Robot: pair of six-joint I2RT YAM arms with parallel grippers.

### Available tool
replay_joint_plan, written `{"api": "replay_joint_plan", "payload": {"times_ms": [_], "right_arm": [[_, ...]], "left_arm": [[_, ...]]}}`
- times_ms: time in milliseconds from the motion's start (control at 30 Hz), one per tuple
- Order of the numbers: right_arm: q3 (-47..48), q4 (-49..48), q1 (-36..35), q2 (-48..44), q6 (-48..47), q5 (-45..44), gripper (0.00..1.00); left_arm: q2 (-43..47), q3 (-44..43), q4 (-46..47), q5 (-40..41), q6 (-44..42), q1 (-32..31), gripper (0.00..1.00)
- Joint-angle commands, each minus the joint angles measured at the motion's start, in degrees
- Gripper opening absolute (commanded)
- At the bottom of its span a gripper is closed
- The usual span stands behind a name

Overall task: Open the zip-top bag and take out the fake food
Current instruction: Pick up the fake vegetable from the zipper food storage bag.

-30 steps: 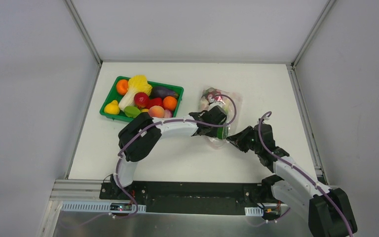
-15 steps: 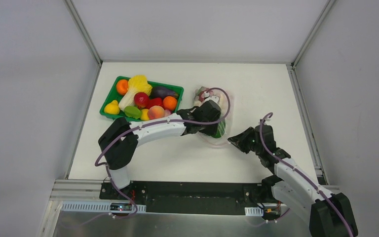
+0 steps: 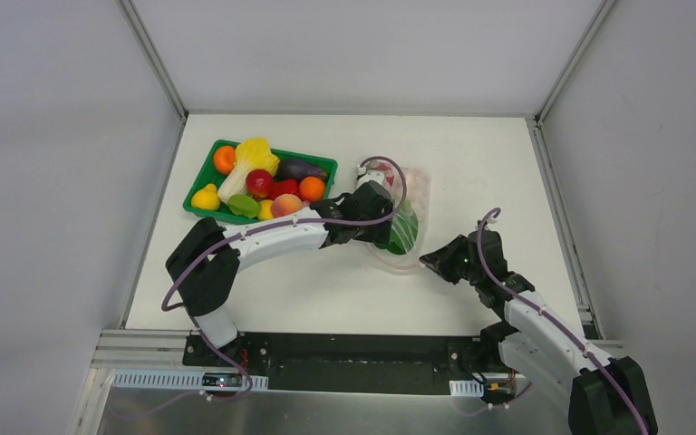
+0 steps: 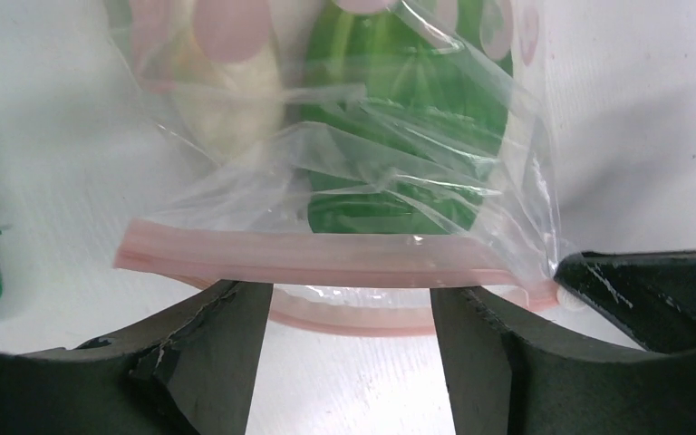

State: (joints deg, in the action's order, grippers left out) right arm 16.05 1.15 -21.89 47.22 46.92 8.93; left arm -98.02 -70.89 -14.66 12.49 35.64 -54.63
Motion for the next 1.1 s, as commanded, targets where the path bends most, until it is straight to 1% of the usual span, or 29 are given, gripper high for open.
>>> {"api": "replay_joint_plan", "payload": {"times_ms": [0,167,400,633,767,833,900,1000,1067], "right_arm": [[1.3,-0.5,-0.2,0.6,-1.4,0.9,0.03],[1.3,-0.9,-0.2,1.6,-1.5,1.6,0.03],[1.5,-0.9,-0.2,2.2,-1.5,2.4,0.03],[2.0,-0.9,-0.2,2.9,-1.8,3.0,0.03],[2.0,-2.8,-0.2,3.4,-1.9,3.5,0.03],[2.0,-3.0,-0.2,3.6,-1.9,3.8,0.03],[2.0,-3.3,-0.2,3.9,-2.0,4.2,0.03],[1.8,-3.9,-0.2,4.5,-2.1,4.8,0.03],[1.6,-4.4,-0.2,5.1,-2.1,5.2,0.03]], "left_arm": [[1.3,1.1,6.6,-0.8,1.0,1.2,0.66],[-2.0,0.0,8.9,-3.1,2.9,1.5,0.69],[-4.8,-0.2,10.1,-2.5,5.1,1.8,0.70],[-6.6,0.4,13.9,-2.8,7.0,1.8,0.70],[-7.8,0.4,14.5,-1.9,8.1,1.9,0.71],[-8.4,0.4,14.5,-1.0,8.5,2.1,0.73],[-9.0,1.1,16.5,-0.9,8.9,2.2,0.74],[-10.3,1.8,20.0,-3.4,9.6,2.7,0.77],[-11.2,2.1,22.5,-5.9,9.7,2.8,0.81]]}}
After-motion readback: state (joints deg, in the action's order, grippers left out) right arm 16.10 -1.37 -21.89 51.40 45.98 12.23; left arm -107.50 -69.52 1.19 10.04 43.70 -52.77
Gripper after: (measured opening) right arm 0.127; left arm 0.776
